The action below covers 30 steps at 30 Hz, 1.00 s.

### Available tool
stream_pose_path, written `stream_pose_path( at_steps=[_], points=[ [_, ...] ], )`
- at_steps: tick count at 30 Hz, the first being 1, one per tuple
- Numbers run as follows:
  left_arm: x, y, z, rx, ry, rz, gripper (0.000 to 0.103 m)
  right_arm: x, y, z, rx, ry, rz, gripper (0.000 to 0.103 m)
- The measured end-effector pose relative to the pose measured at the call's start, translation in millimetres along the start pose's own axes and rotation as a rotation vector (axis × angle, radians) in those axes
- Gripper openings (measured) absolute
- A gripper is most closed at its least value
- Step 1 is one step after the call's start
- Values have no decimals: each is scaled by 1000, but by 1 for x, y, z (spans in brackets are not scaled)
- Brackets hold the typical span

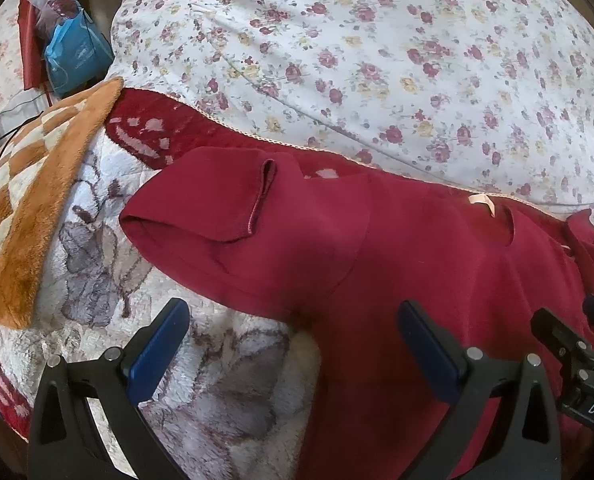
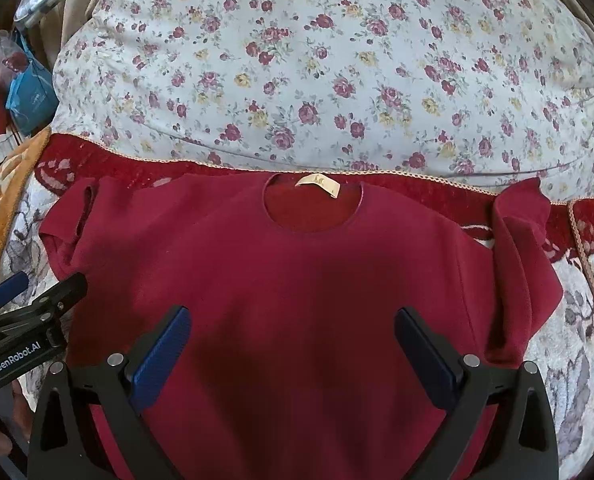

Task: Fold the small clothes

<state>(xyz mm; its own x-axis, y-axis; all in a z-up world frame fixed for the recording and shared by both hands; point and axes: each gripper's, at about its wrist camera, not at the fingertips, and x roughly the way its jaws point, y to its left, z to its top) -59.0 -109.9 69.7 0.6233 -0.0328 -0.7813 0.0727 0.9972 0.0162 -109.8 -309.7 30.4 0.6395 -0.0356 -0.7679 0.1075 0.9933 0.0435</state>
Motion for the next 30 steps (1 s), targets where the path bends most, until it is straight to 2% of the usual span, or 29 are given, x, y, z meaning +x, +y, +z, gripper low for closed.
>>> stream_pose_path(
  at_steps=[17,30],
  points=[
    [5,5,4,-5,1,13,103,12,11,7,-5,29,38,103],
    [6,8,4,-19,2,20,103,14,9,5,19,22,28,102]
  ],
)
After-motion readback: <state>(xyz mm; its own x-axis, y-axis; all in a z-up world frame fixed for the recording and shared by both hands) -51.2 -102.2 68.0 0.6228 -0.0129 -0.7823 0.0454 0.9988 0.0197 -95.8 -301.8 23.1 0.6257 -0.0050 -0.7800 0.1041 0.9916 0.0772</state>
